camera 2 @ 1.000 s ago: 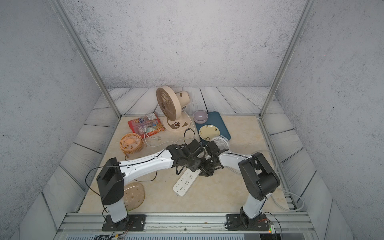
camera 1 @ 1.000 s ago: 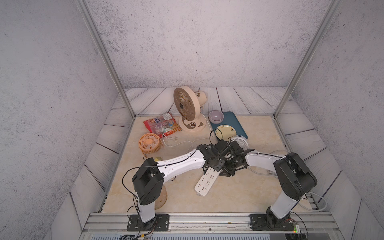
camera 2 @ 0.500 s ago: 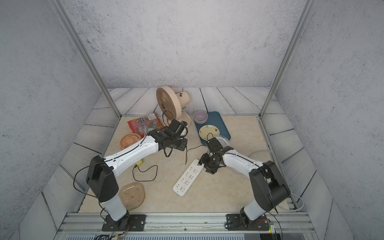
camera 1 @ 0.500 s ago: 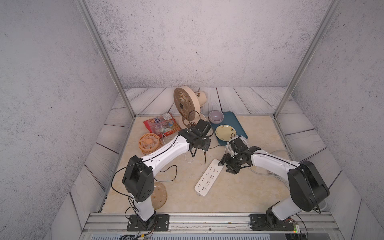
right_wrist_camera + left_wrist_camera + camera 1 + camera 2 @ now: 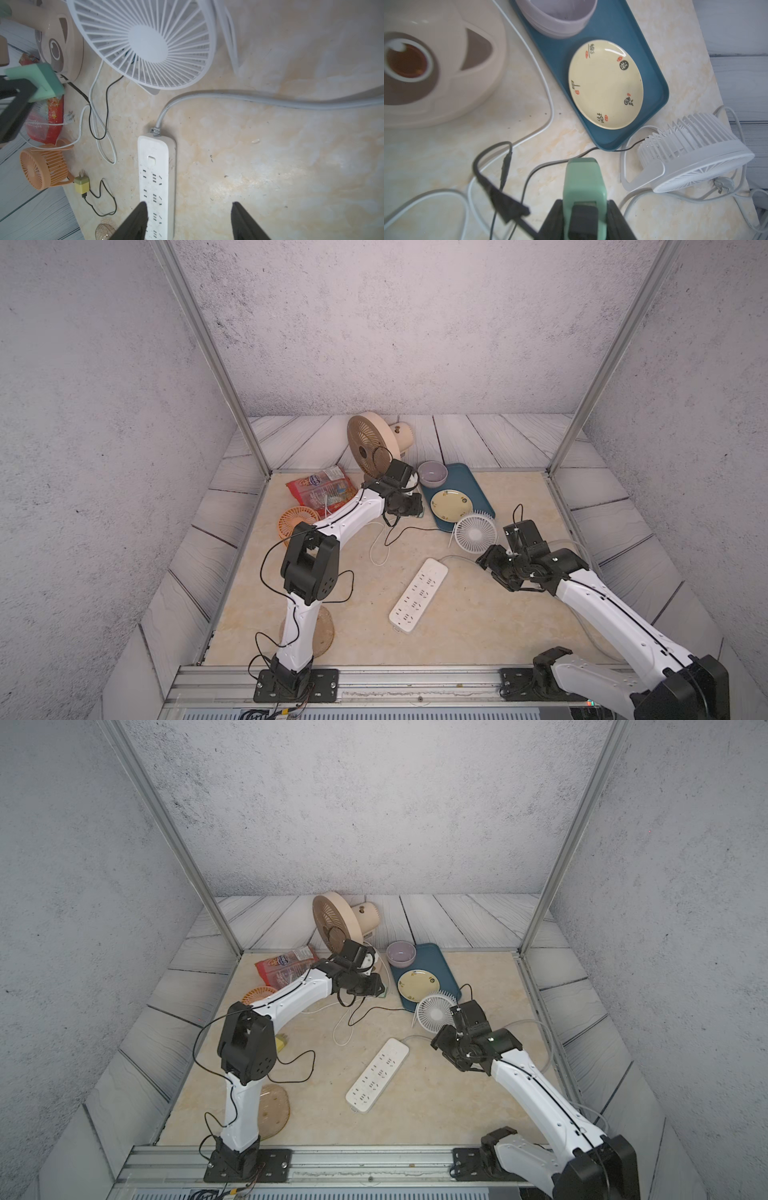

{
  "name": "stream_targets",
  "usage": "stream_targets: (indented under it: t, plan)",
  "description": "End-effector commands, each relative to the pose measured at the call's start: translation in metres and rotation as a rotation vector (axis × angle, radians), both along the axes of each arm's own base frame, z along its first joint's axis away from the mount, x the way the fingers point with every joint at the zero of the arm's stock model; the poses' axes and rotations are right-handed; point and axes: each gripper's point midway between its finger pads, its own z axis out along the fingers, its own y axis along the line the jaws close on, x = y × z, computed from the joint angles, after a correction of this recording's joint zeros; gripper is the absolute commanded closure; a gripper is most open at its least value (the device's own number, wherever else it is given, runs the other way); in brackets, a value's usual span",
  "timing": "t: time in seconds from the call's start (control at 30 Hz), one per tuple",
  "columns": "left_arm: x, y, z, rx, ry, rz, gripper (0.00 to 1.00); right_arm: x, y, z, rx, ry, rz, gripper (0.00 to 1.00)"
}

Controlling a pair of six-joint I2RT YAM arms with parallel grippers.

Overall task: Unplug the desk fan from the power strip
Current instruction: Place the plug at the center of the board, then reset both arms

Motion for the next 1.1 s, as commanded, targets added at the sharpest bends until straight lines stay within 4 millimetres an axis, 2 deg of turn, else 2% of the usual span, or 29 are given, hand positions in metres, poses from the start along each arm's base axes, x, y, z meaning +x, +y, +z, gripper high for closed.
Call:
stream_targets:
  t: [0.0, 0.07, 0.1, 0.13, 0.2, 0.23, 0.27, 0.37, 0.4, 0.53, 0.6, 0.67, 0.7, 0.77, 0.9, 0.97, 1.07]
  plan:
    - [-0.01, -0.028, 0.001, -0.066, 0.028, -0.066, 1.0, -0.014, -0.021, -0.007, -0.069, 0.032, -0.027, 0.35]
    - [-0.013, -0.03, -0.014, -0.055, 0.062, -0.061, 0.98, -0.017, -0.026, -0.006, -0.073, 0.033, -0.036, 0.35]
    - [-0.015, -0.029, -0.022, -0.05, 0.08, -0.059, 0.91, -0.018, -0.028, -0.006, -0.073, 0.033, -0.041, 0.35]
    - [-0.016, -0.028, -0.028, -0.039, 0.089, -0.057, 0.81, -0.018, -0.03, -0.006, -0.075, 0.032, -0.046, 0.35]
    - [-0.017, -0.02, -0.038, 0.001, 0.088, -0.042, 0.47, -0.016, -0.033, -0.003, -0.074, 0.025, -0.054, 0.34]
    - [-0.016, -0.015, -0.038, 0.018, 0.075, -0.033, 0.3, -0.014, -0.035, 0.0, -0.077, 0.016, -0.055, 0.33]
    - [-0.015, -0.011, -0.033, 0.024, 0.062, -0.024, 0.21, -0.012, -0.037, 0.002, -0.084, 0.011, -0.055, 0.31]
    - [-0.01, 0.002, -0.001, 0.043, -0.026, 0.0, 0.01, -0.004, -0.048, 0.005, -0.108, 0.007, -0.062, 0.25]
    - [-0.009, 0.008, 0.013, 0.055, -0.064, 0.012, 0.02, 0.0, -0.053, 0.007, -0.118, 0.003, -0.065, 0.23]
    - [-0.013, 0.044, 0.094, 0.052, -0.233, 0.11, 0.02, 0.02, -0.081, 0.01, -0.172, -0.02, -0.083, 0.2]
    - [-0.021, 0.077, 0.13, 0.069, -0.328, 0.213, 0.02, 0.032, -0.098, 0.011, -0.233, -0.048, -0.095, 0.18]
    - [-0.033, 0.121, 0.156, 0.105, -0.418, 0.342, 0.02, 0.046, -0.116, 0.008, -0.325, -0.091, -0.1, 0.18]
    - [-0.04, 0.146, 0.163, 0.125, -0.453, 0.409, 0.02, 0.054, -0.124, 0.008, -0.389, -0.125, -0.089, 0.18]
    - [-0.054, 0.197, 0.163, 0.183, -0.503, 0.542, 0.02, 0.068, -0.137, 0.001, -0.505, -0.198, -0.051, 0.18]
    - [-0.079, 0.284, 0.126, 0.278, -0.482, 0.705, 0.02, 0.105, -0.146, -0.005, -0.692, -0.445, 0.048, 0.17]
    - [-0.087, 0.322, 0.11, 0.305, -0.473, 0.787, 0.02, 0.122, -0.152, -0.002, -0.788, -0.562, 0.045, 0.14]
    - [-0.088, 0.361, 0.088, 0.348, -0.498, 0.842, 0.02, 0.145, -0.159, -0.004, -0.817, -0.686, 0.001, 0.11]
